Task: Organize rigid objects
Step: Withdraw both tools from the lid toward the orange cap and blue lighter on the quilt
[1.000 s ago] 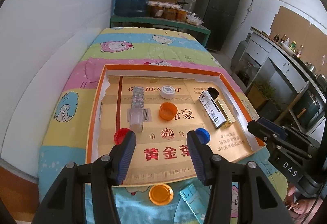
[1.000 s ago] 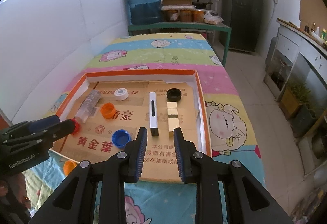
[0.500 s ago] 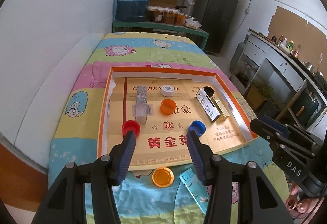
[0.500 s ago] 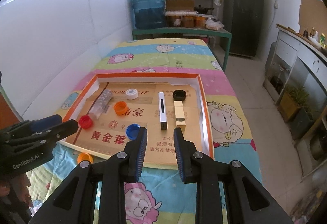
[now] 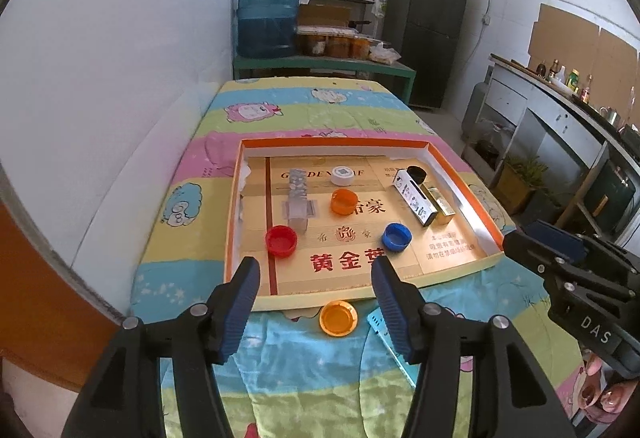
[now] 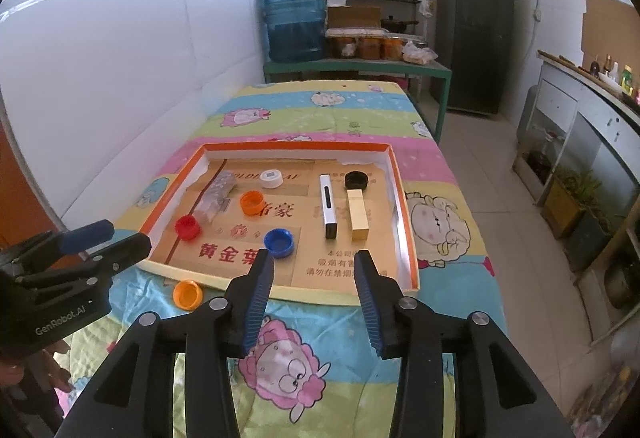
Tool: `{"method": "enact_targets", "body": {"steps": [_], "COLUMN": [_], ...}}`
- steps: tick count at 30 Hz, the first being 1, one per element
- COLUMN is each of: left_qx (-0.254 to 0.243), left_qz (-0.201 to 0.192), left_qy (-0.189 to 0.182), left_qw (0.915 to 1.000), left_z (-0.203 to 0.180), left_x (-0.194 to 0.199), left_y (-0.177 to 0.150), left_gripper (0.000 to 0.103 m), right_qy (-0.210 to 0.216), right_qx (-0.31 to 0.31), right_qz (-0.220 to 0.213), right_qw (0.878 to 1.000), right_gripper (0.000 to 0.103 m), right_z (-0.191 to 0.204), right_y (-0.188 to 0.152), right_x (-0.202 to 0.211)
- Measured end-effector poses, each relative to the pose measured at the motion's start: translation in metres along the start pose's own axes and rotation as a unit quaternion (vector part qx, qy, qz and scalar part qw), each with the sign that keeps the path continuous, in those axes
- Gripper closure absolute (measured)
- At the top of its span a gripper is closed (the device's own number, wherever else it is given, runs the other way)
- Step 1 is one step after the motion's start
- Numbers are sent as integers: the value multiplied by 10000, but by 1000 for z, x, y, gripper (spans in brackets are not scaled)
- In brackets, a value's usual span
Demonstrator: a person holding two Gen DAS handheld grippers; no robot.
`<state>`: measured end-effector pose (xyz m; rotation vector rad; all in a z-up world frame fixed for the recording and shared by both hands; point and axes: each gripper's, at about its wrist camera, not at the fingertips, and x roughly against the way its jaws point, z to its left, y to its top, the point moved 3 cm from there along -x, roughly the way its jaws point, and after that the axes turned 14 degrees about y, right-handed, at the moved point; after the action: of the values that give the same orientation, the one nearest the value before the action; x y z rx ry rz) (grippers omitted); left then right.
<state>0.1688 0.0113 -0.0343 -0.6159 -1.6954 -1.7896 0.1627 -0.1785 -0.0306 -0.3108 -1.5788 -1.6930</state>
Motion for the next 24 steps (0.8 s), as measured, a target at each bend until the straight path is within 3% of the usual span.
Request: {"method": "enact_targets", "body": {"steps": [24], "left_qx": [-39], "left_qz": [-166], "left_qy": [8], "left_qw": [9999], "left_z": [11], "left_x": [42], "left_y": [-26], "left_gripper": [45], "right_qy": [93], "right_qx": [87], "right_qz": [-21], "right_qw": [9999], "right_gripper": [60], "right_z": [32], "right_y": [-28], "right_x": [31]}}
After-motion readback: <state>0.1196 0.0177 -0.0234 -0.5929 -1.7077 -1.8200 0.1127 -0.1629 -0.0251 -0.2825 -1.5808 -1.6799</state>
